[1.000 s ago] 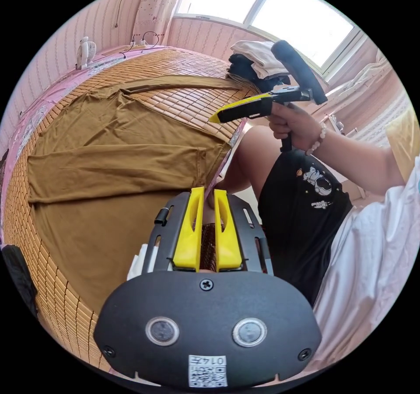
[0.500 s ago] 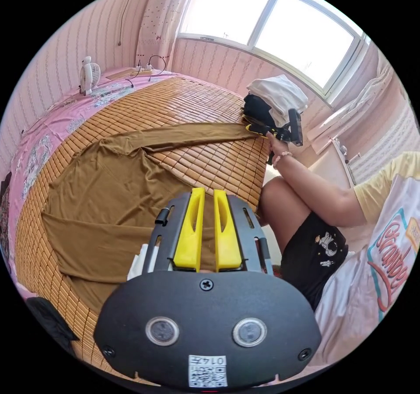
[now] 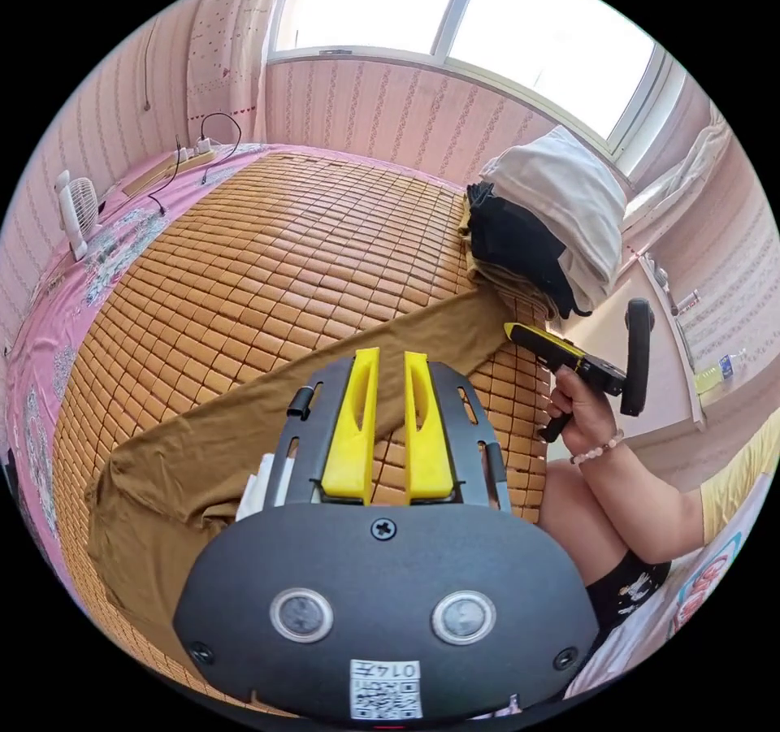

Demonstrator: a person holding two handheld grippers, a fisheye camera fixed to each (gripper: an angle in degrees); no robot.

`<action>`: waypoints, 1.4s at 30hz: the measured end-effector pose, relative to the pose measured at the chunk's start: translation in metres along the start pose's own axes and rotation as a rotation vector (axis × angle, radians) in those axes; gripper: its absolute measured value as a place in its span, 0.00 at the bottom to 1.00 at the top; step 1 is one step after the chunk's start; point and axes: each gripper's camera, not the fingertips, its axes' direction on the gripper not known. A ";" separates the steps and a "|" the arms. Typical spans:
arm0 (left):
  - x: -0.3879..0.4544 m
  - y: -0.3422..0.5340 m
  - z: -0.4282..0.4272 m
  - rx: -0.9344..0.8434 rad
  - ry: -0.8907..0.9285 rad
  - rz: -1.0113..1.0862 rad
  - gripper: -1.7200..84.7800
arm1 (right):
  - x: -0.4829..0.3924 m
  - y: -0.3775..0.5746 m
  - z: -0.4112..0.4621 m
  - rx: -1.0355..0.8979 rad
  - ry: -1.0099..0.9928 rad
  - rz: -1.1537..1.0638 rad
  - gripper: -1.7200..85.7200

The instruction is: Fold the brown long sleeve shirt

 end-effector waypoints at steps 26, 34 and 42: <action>-0.006 -0.027 -0.071 -0.088 -0.207 -0.053 0.01 | 0.032 0.046 -0.021 0.096 -0.766 -0.023 0.03; -0.037 0.143 -0.305 0.111 -0.361 -0.177 0.01 | -0.047 0.108 -0.144 0.275 -1.342 -0.646 0.04; -0.035 0.453 -0.380 0.143 -0.277 -0.713 0.01 | -0.154 0.277 -0.188 -0.235 -1.430 -1.262 0.09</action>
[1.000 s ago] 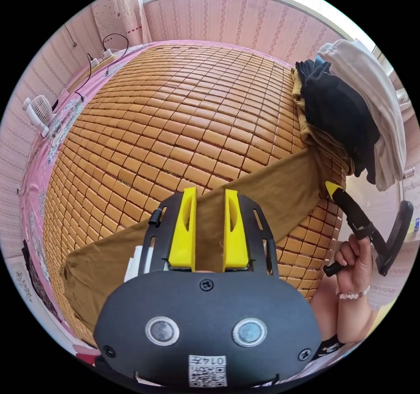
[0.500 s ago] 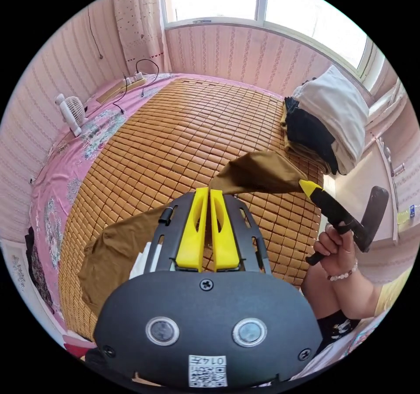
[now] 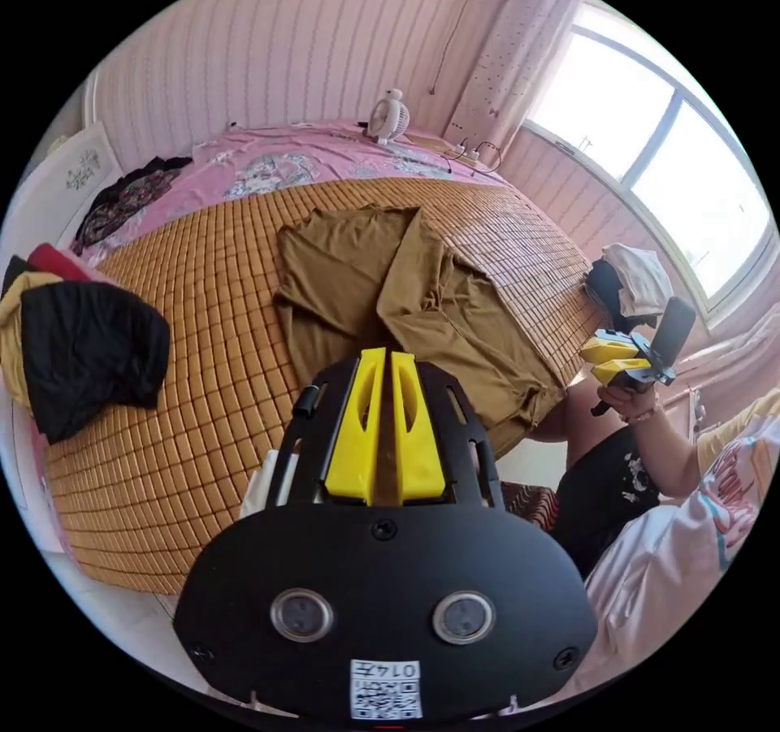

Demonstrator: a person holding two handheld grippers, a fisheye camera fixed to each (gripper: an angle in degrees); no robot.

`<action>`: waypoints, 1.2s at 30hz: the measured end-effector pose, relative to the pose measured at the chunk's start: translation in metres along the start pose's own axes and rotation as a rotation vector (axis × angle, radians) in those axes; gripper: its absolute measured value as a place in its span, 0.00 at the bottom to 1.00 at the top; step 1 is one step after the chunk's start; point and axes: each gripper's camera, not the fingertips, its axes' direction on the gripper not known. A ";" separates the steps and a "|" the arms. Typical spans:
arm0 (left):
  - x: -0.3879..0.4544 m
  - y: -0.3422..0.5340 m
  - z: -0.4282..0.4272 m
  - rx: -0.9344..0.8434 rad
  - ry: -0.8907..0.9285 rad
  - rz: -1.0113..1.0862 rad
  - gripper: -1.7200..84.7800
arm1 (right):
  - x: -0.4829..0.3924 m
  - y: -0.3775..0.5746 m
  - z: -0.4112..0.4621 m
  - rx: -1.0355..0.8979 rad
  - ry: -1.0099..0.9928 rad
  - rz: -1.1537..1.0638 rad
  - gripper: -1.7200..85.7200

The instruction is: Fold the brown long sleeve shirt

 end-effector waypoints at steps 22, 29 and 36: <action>-0.020 0.030 0.029 -0.242 -0.059 0.051 0.04 | -0.040 -0.022 0.299 -0.718 0.393 -0.032 0.08; -0.041 0.018 -0.037 -0.139 0.006 0.050 0.01 | -0.039 -0.071 0.303 -0.701 0.340 -0.051 0.04; -0.074 0.028 -0.077 -0.147 0.003 0.045 0.01 | -0.052 -0.104 0.315 -0.684 0.214 -0.085 0.05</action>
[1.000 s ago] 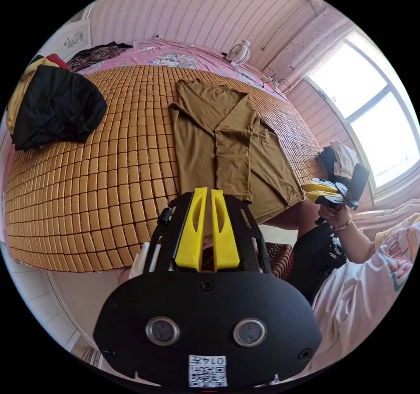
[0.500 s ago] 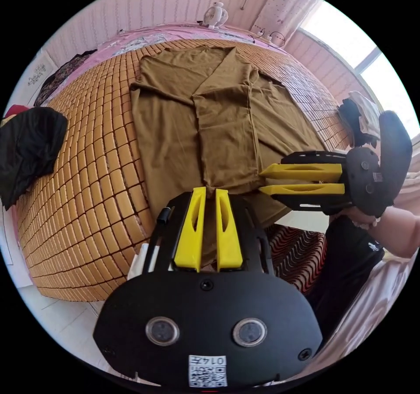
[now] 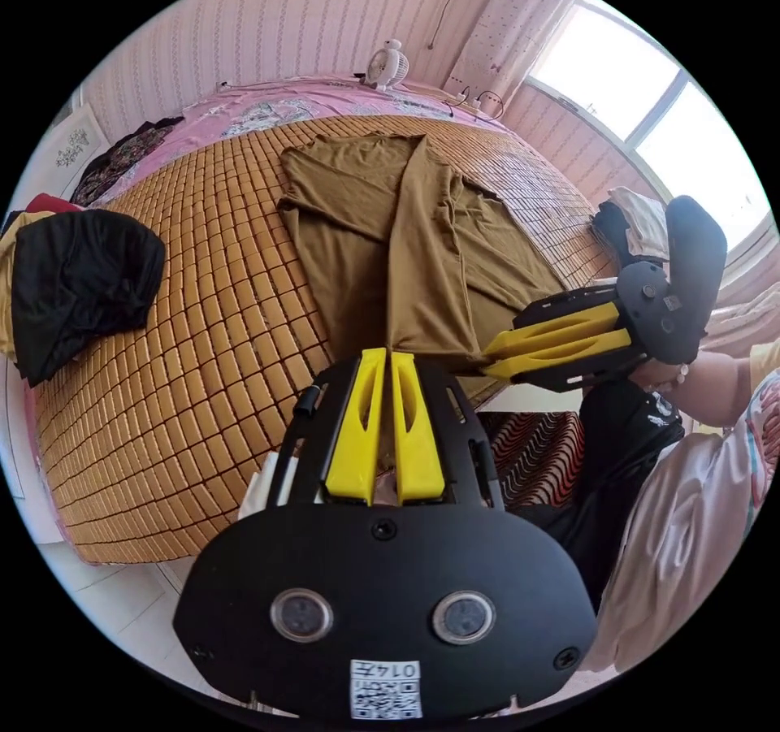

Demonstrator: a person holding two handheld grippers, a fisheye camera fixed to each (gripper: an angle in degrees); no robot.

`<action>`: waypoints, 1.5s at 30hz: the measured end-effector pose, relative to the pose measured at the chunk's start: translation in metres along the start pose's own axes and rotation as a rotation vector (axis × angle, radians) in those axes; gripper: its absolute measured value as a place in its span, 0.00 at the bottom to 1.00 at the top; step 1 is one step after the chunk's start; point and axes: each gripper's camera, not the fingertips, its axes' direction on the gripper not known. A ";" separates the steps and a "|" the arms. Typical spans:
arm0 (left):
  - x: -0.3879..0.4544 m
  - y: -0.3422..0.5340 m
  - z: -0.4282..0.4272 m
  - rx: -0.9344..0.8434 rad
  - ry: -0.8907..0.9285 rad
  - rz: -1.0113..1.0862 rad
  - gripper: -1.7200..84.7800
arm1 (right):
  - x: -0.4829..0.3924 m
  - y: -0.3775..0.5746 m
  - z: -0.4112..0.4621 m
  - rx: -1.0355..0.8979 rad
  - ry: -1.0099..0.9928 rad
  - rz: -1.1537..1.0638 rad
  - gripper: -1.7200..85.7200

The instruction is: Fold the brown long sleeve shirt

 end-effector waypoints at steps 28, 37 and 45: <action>-0.174 -0.283 0.042 0.214 -0.052 -0.191 0.11 | 0.453 -0.048 -0.065 0.188 0.291 0.654 0.16; -0.186 -0.325 0.087 0.115 -0.030 -0.262 0.02 | 0.521 -0.070 -0.068 0.172 0.091 0.723 0.02; -0.160 -0.300 -0.017 0.374 0.012 -0.236 0.01 | 0.497 -0.054 -0.155 0.371 0.107 0.674 0.01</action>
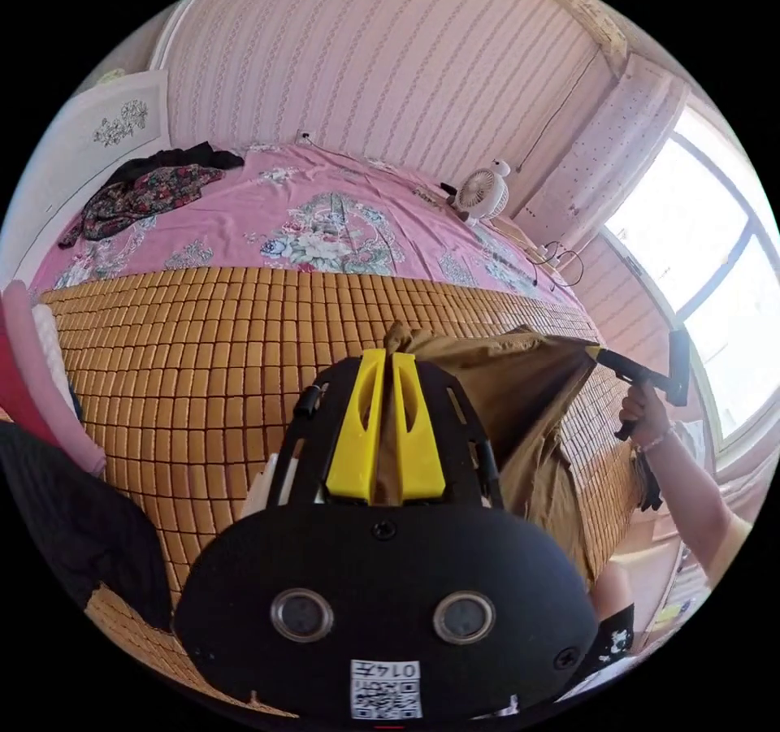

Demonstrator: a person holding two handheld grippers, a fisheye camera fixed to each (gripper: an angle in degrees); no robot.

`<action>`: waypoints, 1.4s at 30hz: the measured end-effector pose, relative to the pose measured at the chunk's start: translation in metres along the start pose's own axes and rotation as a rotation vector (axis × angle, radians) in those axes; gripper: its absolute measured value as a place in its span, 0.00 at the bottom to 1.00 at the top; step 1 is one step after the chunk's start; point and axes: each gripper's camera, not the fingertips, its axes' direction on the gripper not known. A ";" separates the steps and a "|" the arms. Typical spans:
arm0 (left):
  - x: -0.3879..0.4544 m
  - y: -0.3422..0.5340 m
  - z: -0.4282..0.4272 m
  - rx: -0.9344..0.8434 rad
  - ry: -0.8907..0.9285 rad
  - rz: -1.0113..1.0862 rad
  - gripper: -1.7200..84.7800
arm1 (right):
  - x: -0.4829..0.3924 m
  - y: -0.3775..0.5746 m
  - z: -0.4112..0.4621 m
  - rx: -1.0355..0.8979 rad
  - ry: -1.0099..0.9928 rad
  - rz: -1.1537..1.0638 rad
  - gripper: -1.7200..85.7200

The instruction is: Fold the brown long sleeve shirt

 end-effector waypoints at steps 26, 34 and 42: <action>0.126 0.331 -0.074 -0.212 0.120 0.226 0.01 | -0.155 0.263 -0.065 -0.281 -0.052 -0.336 0.04; 0.185 0.344 0.029 -0.347 0.014 0.329 0.01 | -0.228 0.149 0.048 -0.412 0.155 -0.572 0.02; 0.171 0.384 0.029 -0.229 0.093 0.205 0.01 | -0.249 0.133 0.122 -0.732 0.212 -0.836 0.01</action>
